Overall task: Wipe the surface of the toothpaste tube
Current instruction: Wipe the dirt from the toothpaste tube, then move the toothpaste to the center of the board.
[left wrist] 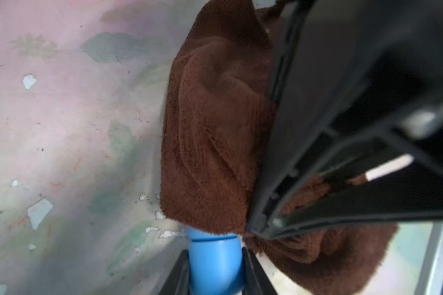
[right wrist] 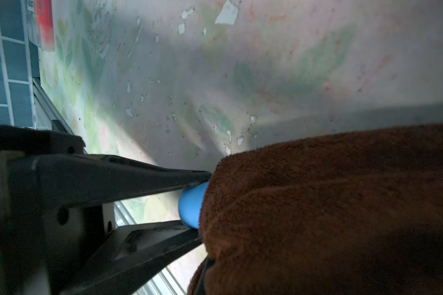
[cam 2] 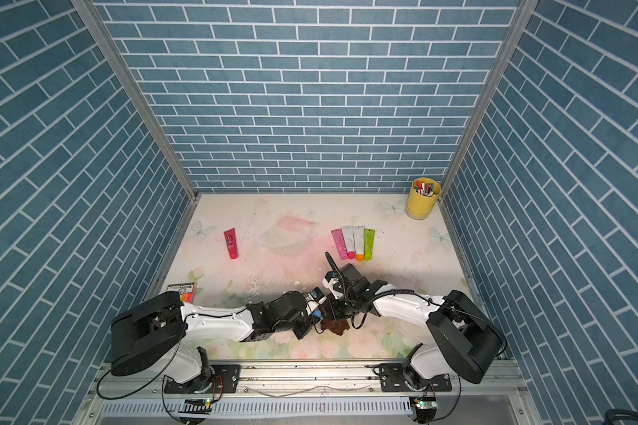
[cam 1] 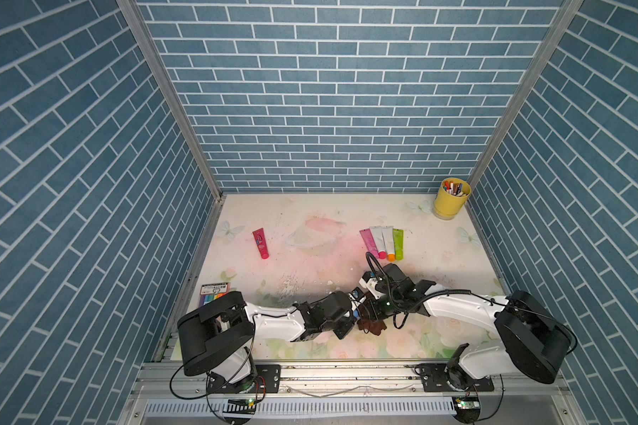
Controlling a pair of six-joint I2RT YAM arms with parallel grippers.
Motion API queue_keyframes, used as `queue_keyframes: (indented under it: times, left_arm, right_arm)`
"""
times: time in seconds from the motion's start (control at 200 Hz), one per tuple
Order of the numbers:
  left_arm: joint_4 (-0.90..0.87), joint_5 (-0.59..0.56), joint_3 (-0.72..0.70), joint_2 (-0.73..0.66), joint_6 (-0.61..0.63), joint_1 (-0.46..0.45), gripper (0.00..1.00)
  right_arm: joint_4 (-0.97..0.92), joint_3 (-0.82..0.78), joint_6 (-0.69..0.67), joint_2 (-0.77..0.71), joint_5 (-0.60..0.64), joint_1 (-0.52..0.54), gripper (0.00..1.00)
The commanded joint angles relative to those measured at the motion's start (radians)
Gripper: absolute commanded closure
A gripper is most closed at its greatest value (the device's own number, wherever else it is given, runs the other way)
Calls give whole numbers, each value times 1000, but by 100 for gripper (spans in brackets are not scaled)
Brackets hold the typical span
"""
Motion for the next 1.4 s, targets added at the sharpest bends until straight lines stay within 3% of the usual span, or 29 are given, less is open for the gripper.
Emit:
queue_keyframes:
  times: [0.0,0.06,0.225,0.405,0.52,0.775,1.15,1.395]
  left_arm:
    - [9,2,0,-8,1,-5,100]
    - [11,-1,-4,-15,0,-4,100]
    - [1,-25,-9,-30,-21,-4,100]
    - [-25,-145,-32,-73,-100,-5,100]
    - [-51,-249,-38,-94,-184,-4,100]
    - [-104,-427,56,-26,-339,37,100]
    - [12,-320,285,247,-442,200,100]
    - [-19,-243,458,393,-471,232,96]
  right_arm:
    - [-72,9,-14,35,98,-78,100]
    - [-105,16,-22,46,149,-128,100]
    - [-267,91,-55,43,354,-147,100]
    - [-330,81,-46,-22,494,-178,100]
    - [-329,26,-30,-105,452,-177,100]
    - [-263,-125,-3,-310,182,-130,100]
    - [-173,-192,-8,-379,123,-100,100]
    - [-170,-206,-5,-434,136,-90,100]
